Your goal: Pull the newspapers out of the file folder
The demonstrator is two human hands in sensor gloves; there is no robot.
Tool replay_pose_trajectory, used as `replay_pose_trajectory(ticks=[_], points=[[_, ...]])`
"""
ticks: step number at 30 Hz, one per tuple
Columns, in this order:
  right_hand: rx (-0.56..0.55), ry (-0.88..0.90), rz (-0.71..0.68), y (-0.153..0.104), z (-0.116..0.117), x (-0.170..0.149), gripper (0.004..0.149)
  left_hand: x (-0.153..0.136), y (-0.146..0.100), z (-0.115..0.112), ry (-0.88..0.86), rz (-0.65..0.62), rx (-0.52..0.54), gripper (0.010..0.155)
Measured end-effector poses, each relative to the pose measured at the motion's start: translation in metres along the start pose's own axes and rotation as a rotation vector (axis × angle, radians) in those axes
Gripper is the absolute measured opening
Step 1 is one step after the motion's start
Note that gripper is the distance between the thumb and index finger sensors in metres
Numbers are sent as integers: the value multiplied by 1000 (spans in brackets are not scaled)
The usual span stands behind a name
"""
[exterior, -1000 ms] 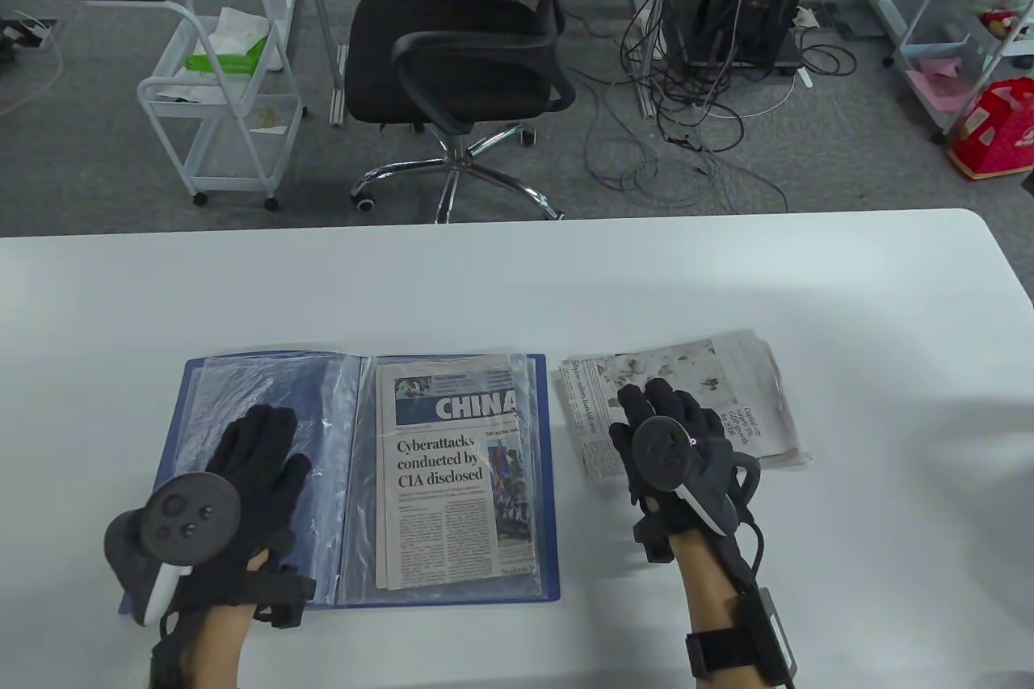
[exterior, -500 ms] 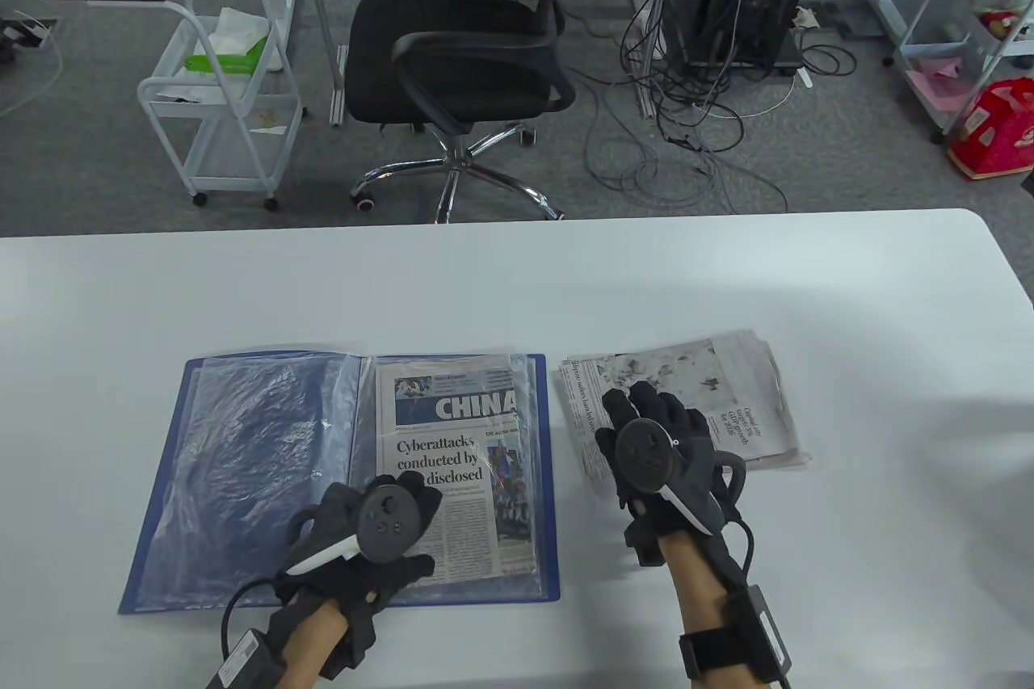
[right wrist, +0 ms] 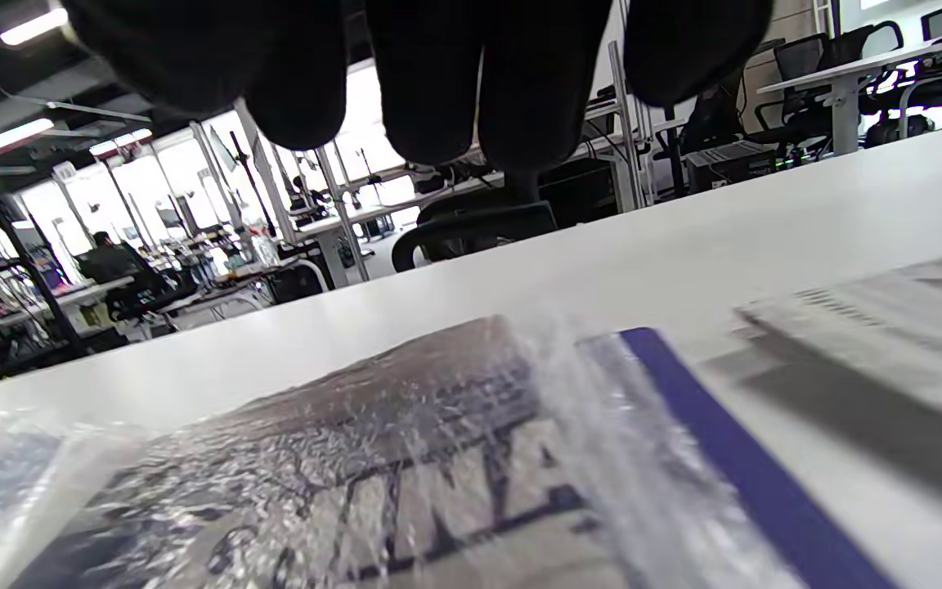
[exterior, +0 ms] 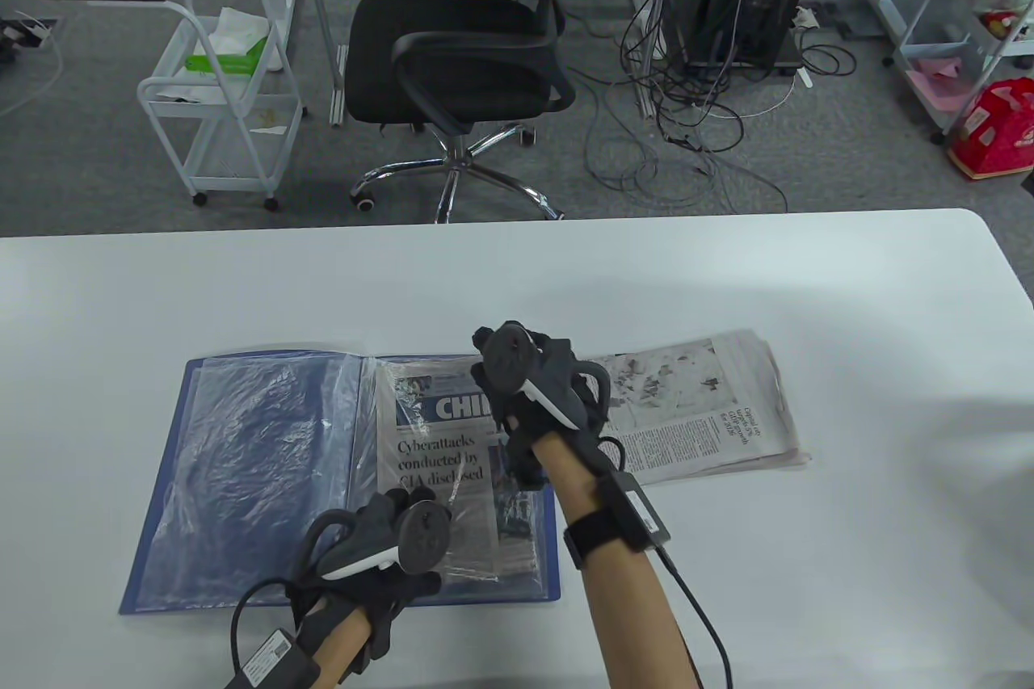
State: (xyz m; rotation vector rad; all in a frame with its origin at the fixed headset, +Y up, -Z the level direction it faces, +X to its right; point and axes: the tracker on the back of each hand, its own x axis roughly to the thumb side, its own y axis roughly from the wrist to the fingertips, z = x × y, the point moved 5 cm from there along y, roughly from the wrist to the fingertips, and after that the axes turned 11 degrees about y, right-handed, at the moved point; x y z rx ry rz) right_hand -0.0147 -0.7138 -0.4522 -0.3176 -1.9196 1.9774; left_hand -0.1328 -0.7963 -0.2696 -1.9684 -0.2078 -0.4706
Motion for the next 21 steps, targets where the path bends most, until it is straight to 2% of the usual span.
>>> replay_pose_trajectory(ticks=[3, 6, 10, 13, 17, 19, 21], points=[[50, -106, 60, 24, 24, 1, 51, -1, 0, 0, -11, -2, -2, 73], [80, -181, 105, 37, 41, -3, 50, 0, 0, 0, -8, -1, -7, 73], [64, -214, 123, 45, 46, -8, 46, -1, 0, -1, -17, -4, -15, 73], [72, -144, 145, 48, 45, -13, 38, -2, 0, -3, -33, -5, -26, 74], [77, -48, 201, 50, 40, -22, 36, -5, 1, -4, -50, -1, -35, 75], [63, 79, 249, 52, 33, -28, 36, -4, 0, -4, -45, 7, -39, 75], [45, 122, 260, 53, 29, -29, 36, -4, 0, -4, -46, 6, -37, 74]])
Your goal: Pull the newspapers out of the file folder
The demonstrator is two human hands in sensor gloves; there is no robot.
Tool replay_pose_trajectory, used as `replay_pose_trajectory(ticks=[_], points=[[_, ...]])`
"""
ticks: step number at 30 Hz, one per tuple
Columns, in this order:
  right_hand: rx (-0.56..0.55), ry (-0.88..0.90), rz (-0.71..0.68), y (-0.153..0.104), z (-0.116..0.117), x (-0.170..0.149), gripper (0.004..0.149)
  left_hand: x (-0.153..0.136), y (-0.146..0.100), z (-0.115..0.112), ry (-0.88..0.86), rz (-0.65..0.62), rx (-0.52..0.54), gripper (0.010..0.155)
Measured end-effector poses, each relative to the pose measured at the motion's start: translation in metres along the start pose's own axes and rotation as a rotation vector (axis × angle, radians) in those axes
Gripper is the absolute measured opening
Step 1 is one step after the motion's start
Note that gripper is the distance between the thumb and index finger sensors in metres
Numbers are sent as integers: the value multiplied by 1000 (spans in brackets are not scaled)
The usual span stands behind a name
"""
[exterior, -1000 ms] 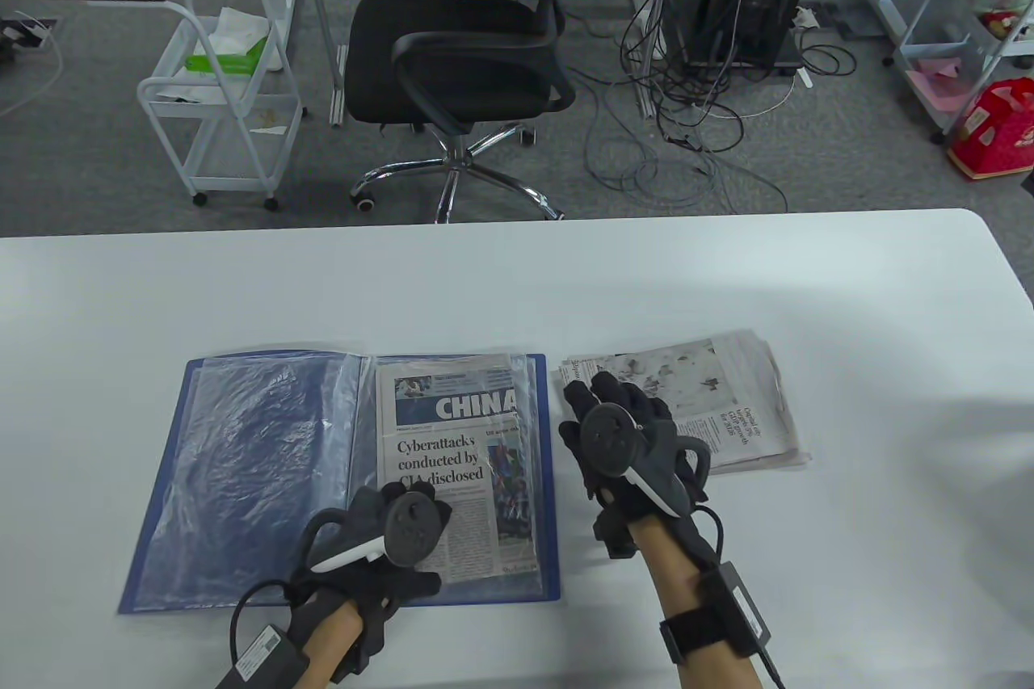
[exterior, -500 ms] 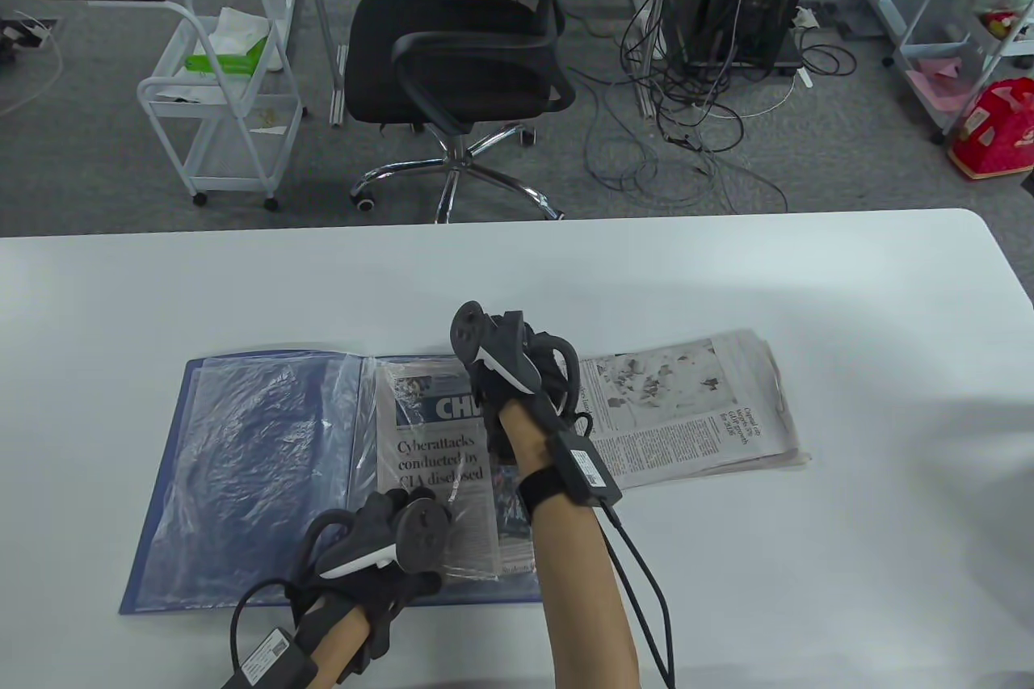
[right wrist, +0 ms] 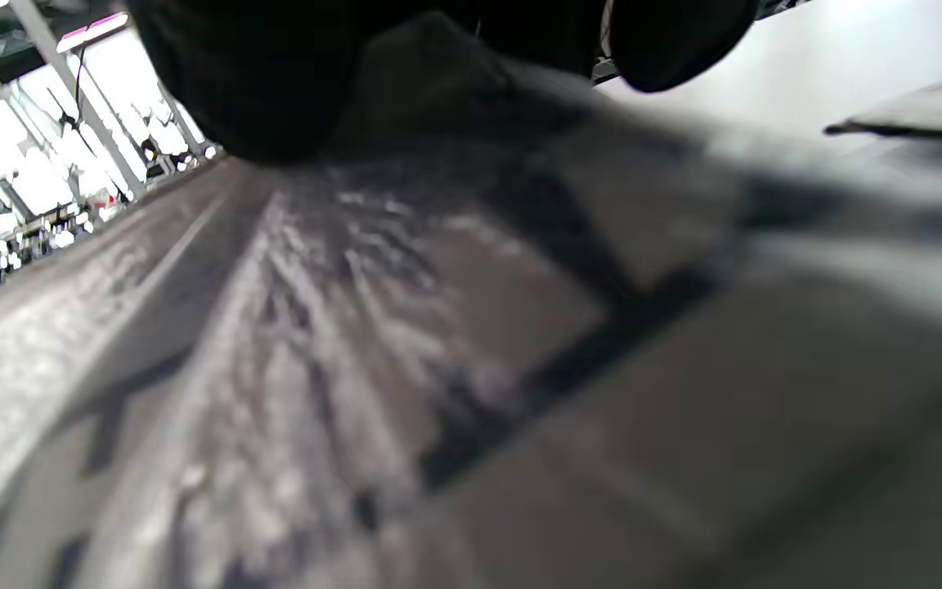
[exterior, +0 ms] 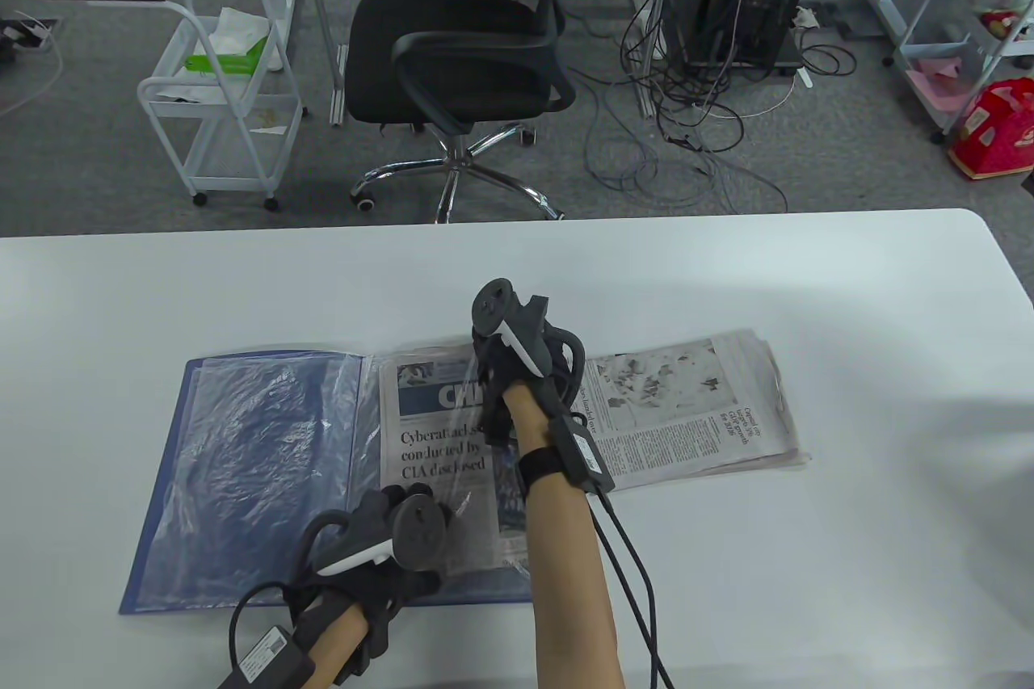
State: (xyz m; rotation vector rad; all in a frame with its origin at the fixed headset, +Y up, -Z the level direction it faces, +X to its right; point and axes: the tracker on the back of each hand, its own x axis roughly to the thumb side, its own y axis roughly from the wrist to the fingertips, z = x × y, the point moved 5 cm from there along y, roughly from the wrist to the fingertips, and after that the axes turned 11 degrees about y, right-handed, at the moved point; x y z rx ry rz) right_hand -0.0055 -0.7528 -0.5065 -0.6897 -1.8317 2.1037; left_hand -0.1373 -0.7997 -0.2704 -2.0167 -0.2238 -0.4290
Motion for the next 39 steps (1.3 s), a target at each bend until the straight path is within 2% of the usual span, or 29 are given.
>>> replay_pose_trajectory(ticks=[7, 9, 10, 11, 13, 15, 18, 23, 28, 30, 39], points=[[-76, -29, -19, 0, -12, 11, 37, 0, 0, 0, -8, -5, 10, 71], [-40, -72, -38, 0, -10, 15, 40, 0, 0, -1, -14, -6, 11, 72], [20, -99, -40, 1, -4, 17, 48, -1, 0, -1, -15, -5, 11, 72], [56, -127, -45, 1, -1, 19, 50, -1, 0, -2, -19, -5, 8, 73], [80, -194, -42, 1, 3, 22, 41, -2, 0, -2, -32, -3, 3, 74], [50, -222, -33, 3, 4, 25, 38, -2, 0, -3, -34, -5, 1, 73], [5, -171, -26, 5, 2, 27, 37, -2, 0, -3, -33, -6, -1, 73], [-138, -132, -32, 8, -10, 37, 37, -2, 0, -3, -36, -9, -7, 72], [-287, -87, -93, 1, -34, 53, 37, -2, 0, -4, -41, -10, -13, 71], [-357, -35, -123, -4, -51, 59, 37, -2, 0, -4, -43, -10, -16, 72], [-387, 222, -197, -28, -127, 67, 37, -2, 0, -4, -56, -9, -25, 71]])
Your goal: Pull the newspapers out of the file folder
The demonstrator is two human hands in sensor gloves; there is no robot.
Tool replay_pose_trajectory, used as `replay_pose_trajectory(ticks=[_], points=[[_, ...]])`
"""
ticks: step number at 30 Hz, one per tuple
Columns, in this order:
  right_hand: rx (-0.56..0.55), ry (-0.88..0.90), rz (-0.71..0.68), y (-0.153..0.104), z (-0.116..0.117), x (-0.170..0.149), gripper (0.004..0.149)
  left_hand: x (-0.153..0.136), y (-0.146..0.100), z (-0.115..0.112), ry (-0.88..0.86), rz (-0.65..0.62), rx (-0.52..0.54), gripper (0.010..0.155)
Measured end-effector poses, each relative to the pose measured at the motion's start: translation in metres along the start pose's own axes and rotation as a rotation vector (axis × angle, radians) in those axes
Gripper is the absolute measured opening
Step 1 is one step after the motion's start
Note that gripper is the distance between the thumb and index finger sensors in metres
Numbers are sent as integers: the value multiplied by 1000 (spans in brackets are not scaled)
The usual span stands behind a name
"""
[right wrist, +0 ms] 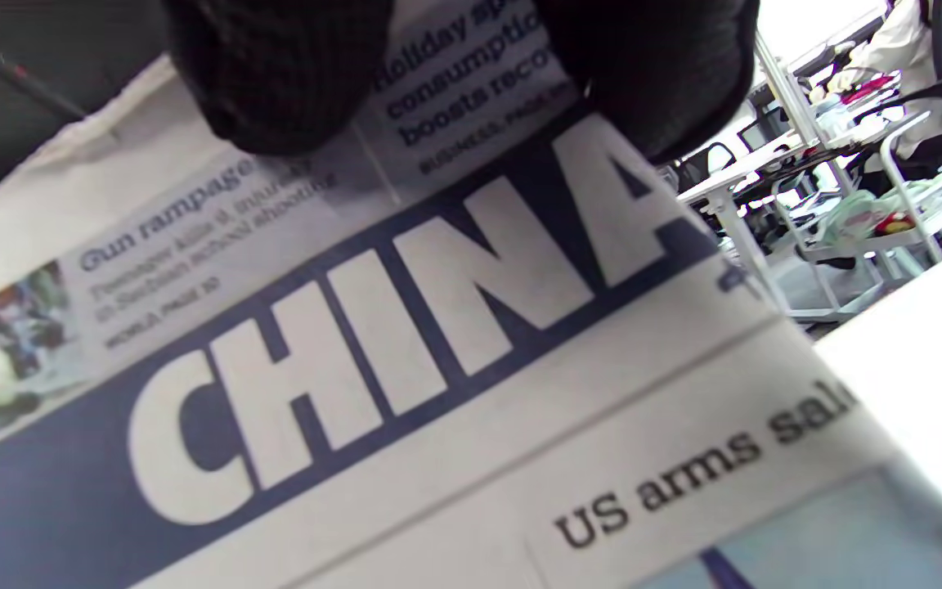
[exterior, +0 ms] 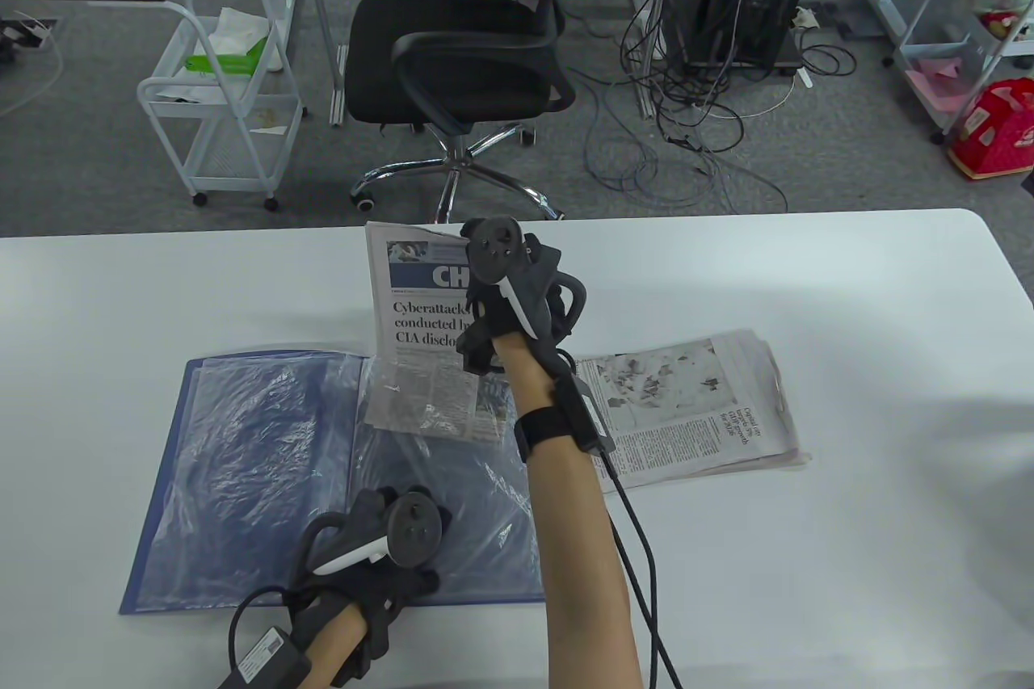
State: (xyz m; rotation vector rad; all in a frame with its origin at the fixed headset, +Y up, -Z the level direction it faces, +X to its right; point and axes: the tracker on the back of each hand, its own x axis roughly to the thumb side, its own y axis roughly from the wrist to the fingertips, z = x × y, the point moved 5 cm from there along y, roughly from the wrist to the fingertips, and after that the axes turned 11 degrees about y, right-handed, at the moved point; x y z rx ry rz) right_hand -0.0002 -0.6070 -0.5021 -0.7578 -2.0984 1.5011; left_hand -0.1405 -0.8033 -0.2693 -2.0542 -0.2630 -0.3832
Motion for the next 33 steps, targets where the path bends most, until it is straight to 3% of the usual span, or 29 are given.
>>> replay_pose_trajectory(ticks=[5, 13, 24, 33], points=[[-34, 144, -14, -1, -49, 2, 37, 0, 0, 0, -6, 0, -2, 71], [-65, 310, 43, -2, -103, -11, 38, -1, 1, 0, -11, 2, -4, 71], [-121, 447, 140, -8, -154, -53, 38, -1, 1, 0, -12, 4, -4, 71], [-159, 493, 217, -18, -179, -100, 38, -1, 1, 0, -12, 4, -4, 71]])
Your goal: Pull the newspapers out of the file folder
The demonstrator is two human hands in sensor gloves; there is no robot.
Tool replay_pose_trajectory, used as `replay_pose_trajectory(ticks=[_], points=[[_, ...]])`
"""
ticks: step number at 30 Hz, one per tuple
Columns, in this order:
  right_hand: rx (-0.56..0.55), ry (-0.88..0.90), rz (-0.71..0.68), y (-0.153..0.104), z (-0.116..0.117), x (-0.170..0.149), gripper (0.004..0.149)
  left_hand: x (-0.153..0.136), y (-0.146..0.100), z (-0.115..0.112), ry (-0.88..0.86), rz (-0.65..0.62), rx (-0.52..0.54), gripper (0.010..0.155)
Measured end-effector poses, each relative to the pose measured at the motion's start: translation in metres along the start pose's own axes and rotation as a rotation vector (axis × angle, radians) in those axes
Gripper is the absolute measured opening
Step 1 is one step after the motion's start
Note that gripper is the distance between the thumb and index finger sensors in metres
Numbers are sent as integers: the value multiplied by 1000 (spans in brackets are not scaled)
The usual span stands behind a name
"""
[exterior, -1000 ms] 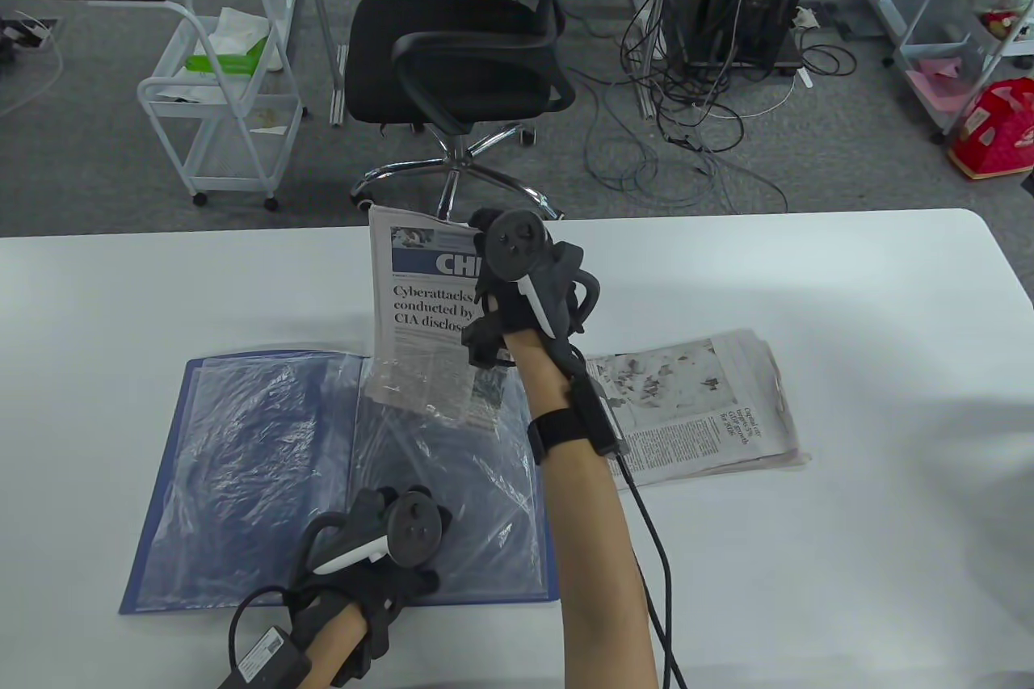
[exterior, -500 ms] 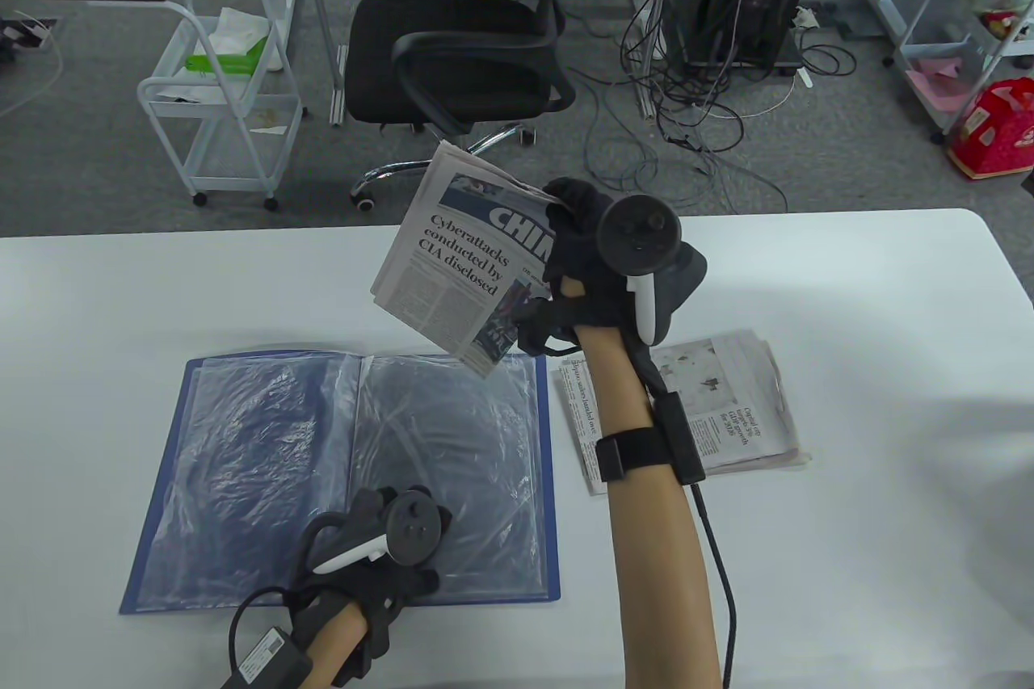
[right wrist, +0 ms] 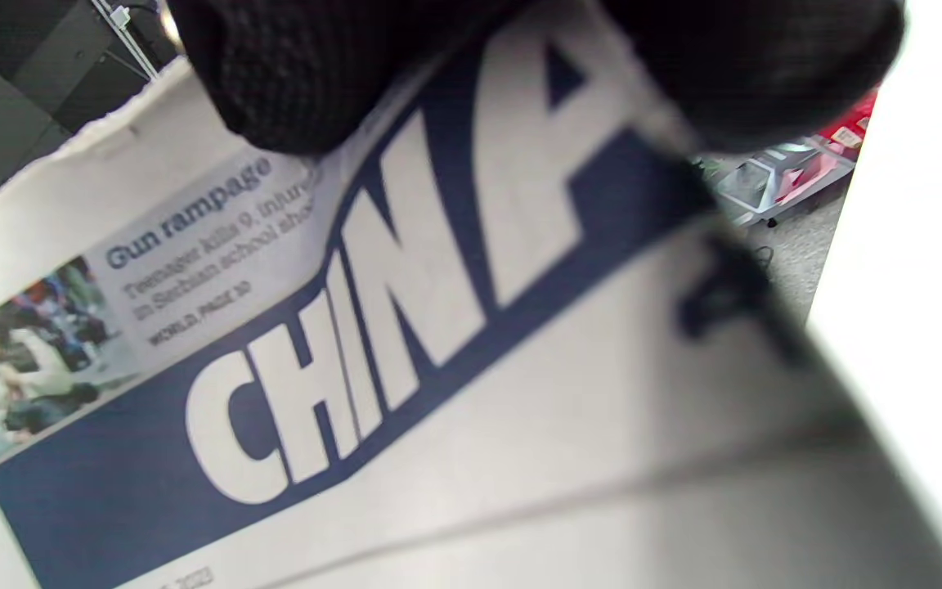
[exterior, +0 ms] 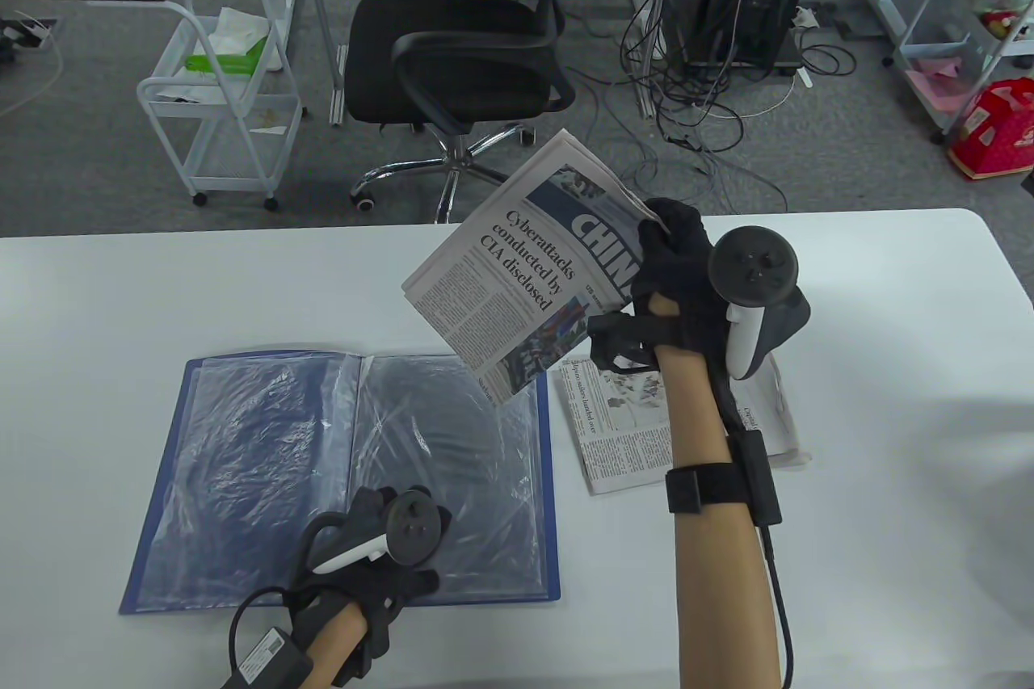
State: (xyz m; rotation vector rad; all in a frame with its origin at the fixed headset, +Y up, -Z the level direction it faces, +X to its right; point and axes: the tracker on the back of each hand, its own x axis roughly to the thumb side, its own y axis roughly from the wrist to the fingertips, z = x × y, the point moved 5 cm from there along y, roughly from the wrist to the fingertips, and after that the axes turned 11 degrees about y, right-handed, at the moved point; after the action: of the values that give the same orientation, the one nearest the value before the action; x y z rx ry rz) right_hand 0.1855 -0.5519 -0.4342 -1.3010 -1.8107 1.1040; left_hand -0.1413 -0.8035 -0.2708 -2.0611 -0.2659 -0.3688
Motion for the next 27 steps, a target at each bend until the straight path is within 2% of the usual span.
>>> replay_pose_trajectory(ticks=[6, 16, 27], points=[[-30, 8, 43, 1, -25, -25, 38, 0, 0, 0, 0, 0, 0, 71], [-112, -4, 177, 4, -69, -98, 38, 0, 0, 0, -6, 3, 3, 71], [-204, -71, 319, 2, -98, -180, 38, 0, 0, 0, -6, 3, 3, 71]])
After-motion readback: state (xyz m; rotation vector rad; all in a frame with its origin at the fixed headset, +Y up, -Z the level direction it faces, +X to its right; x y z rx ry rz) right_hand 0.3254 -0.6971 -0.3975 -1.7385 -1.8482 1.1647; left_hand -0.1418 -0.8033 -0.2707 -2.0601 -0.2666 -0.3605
